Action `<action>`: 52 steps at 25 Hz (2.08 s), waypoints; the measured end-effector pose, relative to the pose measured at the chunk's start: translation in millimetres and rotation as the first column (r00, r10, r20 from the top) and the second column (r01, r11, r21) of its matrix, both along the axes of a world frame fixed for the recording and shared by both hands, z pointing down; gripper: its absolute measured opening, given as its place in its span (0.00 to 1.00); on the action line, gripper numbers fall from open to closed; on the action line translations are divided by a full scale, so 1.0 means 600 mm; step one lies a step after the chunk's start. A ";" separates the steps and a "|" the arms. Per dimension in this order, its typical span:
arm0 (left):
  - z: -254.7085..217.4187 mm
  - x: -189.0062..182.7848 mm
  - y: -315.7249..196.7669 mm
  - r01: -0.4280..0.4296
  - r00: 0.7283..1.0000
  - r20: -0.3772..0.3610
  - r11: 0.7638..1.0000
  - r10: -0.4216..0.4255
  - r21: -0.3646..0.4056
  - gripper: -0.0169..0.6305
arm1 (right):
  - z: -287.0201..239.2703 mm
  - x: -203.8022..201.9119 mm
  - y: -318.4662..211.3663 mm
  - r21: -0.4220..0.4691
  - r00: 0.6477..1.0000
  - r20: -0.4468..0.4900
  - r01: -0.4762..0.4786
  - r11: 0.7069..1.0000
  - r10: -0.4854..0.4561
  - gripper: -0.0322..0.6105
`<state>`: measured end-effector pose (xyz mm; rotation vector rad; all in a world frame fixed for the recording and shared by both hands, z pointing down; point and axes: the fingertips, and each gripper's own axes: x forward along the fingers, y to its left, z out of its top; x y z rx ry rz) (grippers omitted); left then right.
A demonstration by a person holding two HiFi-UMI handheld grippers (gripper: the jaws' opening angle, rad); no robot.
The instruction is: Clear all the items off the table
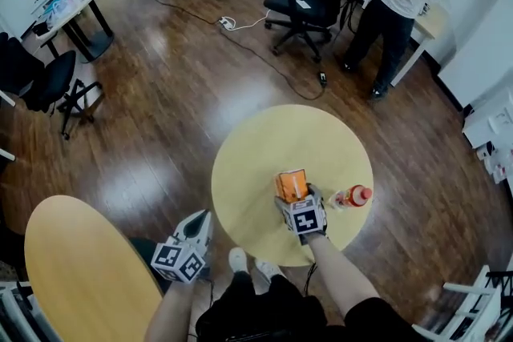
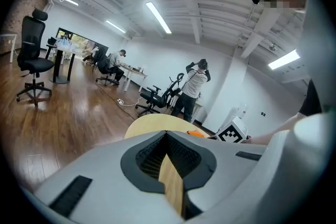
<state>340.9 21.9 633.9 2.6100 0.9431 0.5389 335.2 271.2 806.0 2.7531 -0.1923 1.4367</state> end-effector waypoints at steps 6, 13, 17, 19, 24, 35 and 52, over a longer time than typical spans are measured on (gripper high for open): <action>0.005 -0.017 -0.017 -0.001 1.000 0.016 1.000 0.000 0.009 0.01 | 0.033 -0.012 -0.005 -0.020 0.999 0.034 0.001 1.000 0.000 0.78; -0.005 -0.011 -0.035 0.009 1.000 0.009 1.000 -0.009 0.005 0.01 | 0.013 -0.004 -0.007 -0.009 1.000 0.001 0.006 1.000 -0.006 0.83; -0.030 0.007 -0.020 -0.018 1.000 -0.025 1.000 0.018 -0.022 0.01 | -0.029 0.002 0.004 -0.018 0.998 -0.062 -0.024 1.000 0.023 0.83; -0.043 0.018 -0.007 -0.039 0.998 -0.050 0.999 0.038 -0.033 0.01 | -0.071 0.011 0.001 -0.012 0.991 -0.133 -0.028 1.000 0.027 0.83; -0.095 0.037 0.031 -0.094 0.988 -0.131 0.993 0.084 -0.072 0.01 | -0.256 0.023 -0.001 0.073 0.893 -0.442 -0.062 0.995 0.088 0.58; -0.216 0.060 0.061 -0.179 0.934 -0.338 0.969 0.114 -0.170 0.01 | -0.614 -0.037 -0.001 0.131 0.525 -0.843 -0.019 0.991 0.122 0.06; -0.263 0.022 0.082 -0.195 0.894 -0.436 0.967 0.106 -0.165 0.01 | -0.588 -0.131 0.079 0.197 0.485 -0.845 -0.113 0.974 0.227 0.05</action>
